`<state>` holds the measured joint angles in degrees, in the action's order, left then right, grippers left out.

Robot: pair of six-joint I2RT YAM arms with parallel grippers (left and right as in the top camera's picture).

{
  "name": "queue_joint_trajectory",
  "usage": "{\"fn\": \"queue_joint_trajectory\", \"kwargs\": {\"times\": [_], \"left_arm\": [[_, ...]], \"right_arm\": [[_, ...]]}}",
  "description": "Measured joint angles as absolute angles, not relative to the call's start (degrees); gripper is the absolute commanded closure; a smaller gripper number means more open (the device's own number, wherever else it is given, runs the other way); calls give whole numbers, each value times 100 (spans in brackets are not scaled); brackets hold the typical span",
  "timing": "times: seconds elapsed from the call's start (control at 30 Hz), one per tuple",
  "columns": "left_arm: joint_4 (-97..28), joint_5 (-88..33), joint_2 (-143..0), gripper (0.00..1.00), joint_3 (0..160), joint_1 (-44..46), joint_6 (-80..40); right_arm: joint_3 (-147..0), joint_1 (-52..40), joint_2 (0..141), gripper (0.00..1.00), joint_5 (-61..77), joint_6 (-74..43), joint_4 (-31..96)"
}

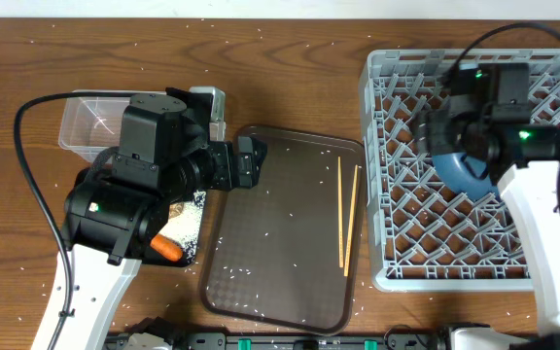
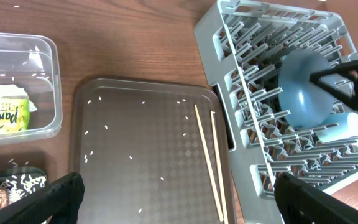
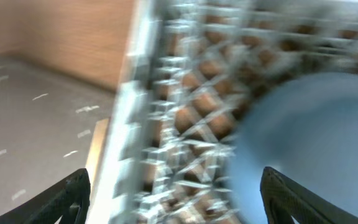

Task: Sort waste into correct bins and load items into the dishwasher rack
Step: 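Grasp a wooden chopstick on the brown tray with the right gripper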

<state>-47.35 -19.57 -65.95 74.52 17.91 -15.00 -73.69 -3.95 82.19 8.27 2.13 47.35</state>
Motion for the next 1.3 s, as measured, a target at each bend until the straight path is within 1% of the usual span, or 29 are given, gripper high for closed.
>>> {"fn": "queue_joint_trajectory", "kwargs": {"times": [0.23, 0.4, 0.47, 0.53, 0.57, 0.63, 0.67, 0.73, 0.8, 0.9, 0.97, 1.1, 1.17, 1.3], "left_arm": [[-4768, -1957, -6595, 2, 7452, 1791, -1492], [-4960, -1959, -6598, 2, 7443, 1791, -1269], [-5159, -1959, -6637, 1, 7400, 1791, -1173], [-5400, -1962, -6759, 0, 7314, 1791, -1146], [-5489, -1962, -6873, 2, 7249, 1791, -1127], [-5601, -1966, -7148, 8, 7148, 1796, -1107], [-5636, -1962, -7306, 12, 7105, 1815, -1072], [-5717, -1957, -7594, 20, 7041, 1879, -1033], [-5889, -1914, -7889, 20, 7002, 1994, -930], [-6112, -1732, -8167, 20, 6984, 2091, -908], [-6136, -1608, -8237, 20, 6982, 2058, -917], [-6160, -1446, -8095, 20, 6984, 1861, -923], [-6224, -1400, -7872, 20, 6989, 1706, -928], [-6434, -1330, -7126, 19, 7015, 1361, -941]], "right_arm": [[-7369, -886, 8088, 19, 1282, 183, 5144], [-7369, -1232, 8088, 19, 1507, -3, 5264], [-7369, -1269, 8088, 27, 1647, -257, 5266], [-7369, -1262, 8086, 30, 1800, -473, 5269], [-7369, -1269, 8086, 32, 1879, -576, 5280], [-7369, -1280, 8086, 34, 1964, -703, 5336], [-7369, -1299, 8086, 34, 1968, -773, 5369], [-7369, -1326, 8086, 41, 1977, -886, 5371], [-7369, -1374, 8086, 45, 2016, -1002, 5341], [-7369, -1575, 8086, 49, 2043, -1096, 5402], [-7369, -1793, 8095, 48, 1968, -1157, 5489], [-7369, -2477, 8261, 44, 1376, -1588, 5634], [-7369, -2840, 8519, 43, 972, -1933, 5645], [-7354, -3212, 9190, 42, 440, -2530, 5636]]}}
